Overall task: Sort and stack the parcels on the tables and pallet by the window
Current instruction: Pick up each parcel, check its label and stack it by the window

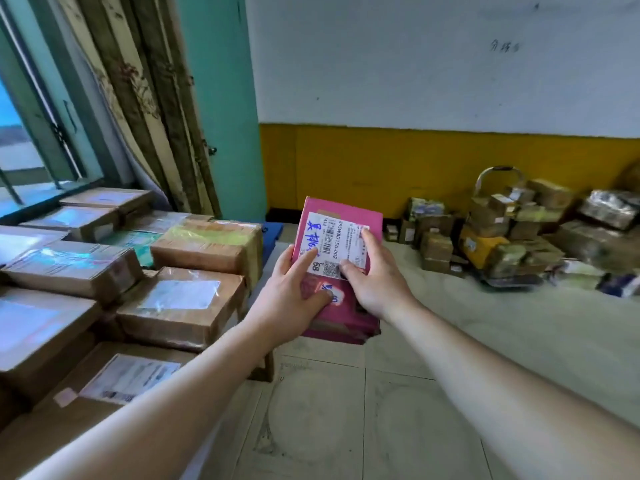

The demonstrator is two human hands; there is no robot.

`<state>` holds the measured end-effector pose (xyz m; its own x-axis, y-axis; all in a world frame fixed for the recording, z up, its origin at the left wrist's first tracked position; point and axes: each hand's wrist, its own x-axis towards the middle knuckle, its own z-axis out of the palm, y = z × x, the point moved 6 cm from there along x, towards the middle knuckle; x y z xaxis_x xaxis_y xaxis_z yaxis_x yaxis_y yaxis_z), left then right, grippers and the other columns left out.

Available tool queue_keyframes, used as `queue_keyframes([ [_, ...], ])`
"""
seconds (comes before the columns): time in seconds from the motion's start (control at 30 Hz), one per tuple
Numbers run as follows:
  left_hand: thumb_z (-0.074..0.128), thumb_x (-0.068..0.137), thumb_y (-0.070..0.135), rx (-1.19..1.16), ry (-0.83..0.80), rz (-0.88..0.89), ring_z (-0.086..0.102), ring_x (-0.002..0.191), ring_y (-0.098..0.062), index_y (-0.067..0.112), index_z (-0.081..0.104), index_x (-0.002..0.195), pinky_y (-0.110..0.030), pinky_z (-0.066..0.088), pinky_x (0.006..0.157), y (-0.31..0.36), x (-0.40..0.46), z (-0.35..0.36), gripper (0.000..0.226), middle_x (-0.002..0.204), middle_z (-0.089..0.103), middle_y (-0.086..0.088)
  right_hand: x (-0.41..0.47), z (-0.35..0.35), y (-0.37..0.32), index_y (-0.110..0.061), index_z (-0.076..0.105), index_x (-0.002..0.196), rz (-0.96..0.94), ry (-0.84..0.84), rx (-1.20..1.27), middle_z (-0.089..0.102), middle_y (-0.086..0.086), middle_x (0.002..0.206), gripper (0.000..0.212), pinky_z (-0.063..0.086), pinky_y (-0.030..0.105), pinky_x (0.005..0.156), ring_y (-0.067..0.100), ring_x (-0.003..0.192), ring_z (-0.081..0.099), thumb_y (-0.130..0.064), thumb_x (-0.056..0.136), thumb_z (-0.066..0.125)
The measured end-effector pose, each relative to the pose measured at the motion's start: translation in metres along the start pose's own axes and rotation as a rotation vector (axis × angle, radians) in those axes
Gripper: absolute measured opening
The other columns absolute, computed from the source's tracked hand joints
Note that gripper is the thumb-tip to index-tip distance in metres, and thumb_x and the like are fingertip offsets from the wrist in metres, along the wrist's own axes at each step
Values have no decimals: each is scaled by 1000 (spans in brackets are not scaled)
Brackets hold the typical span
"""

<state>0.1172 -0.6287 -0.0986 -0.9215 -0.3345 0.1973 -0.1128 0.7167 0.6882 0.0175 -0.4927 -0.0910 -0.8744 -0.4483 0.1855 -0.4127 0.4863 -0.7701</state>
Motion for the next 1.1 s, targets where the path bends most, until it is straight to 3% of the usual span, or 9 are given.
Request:
queue_keyframes([
  [0.23,63,88,42,3,67,-17,33,135,-14,38,19,150,-35,43,106,6,123,32,75,155,7,17,133,-18,39,-35,12,156,-48,-28,-36,32,2,152,73,33,35,109,21,137,37,-48,97,53],
  [0.37,64,88,42,17,116,-41,33,135,-12,38,21,149,-23,39,98,8,183,39,75,156,6,17,203,-25,46,-31,15,156,-121,-42,-35,34,2,152,74,32,31,107,19,137,38,-45,96,55],
  [0.43,65,87,41,21,151,-58,30,137,-12,38,22,149,-24,35,103,3,206,26,76,157,6,16,233,-20,35,-32,16,156,-151,-65,-13,34,2,151,73,32,31,106,20,136,39,-45,96,55],
  [0.53,68,86,37,54,247,-71,26,140,-11,35,26,149,-25,27,111,-10,232,-12,76,158,8,11,274,0,3,-34,16,156,-223,-108,39,35,2,149,73,32,32,106,20,135,39,-46,96,55],
  [0.73,70,84,33,101,439,-109,31,138,-13,33,31,148,-37,33,113,-64,256,-104,75,156,14,6,336,70,-87,-33,17,156,-384,-192,93,37,3,149,72,30,30,108,20,135,40,-45,96,55],
  [0.93,69,84,32,138,567,-207,36,134,-12,32,30,148,-26,32,109,-143,244,-184,75,155,18,6,359,176,-170,-30,19,156,-503,-350,153,38,4,147,72,28,24,104,20,133,42,-41,96,57],
  [1.0,69,84,29,138,622,-229,39,131,-11,29,31,148,-24,32,106,-164,234,-208,75,154,21,6,360,210,-199,-33,20,155,-538,-406,167,40,2,146,77,33,34,113,20,132,45,-51,89,57],
  [1.1,70,84,23,151,709,-272,41,126,-8,24,32,149,-22,34,107,-188,215,-240,75,152,22,5,359,257,-237,-40,20,153,-576,-478,191,43,0,146,85,38,43,111,21,130,47,-63,79,55],
])
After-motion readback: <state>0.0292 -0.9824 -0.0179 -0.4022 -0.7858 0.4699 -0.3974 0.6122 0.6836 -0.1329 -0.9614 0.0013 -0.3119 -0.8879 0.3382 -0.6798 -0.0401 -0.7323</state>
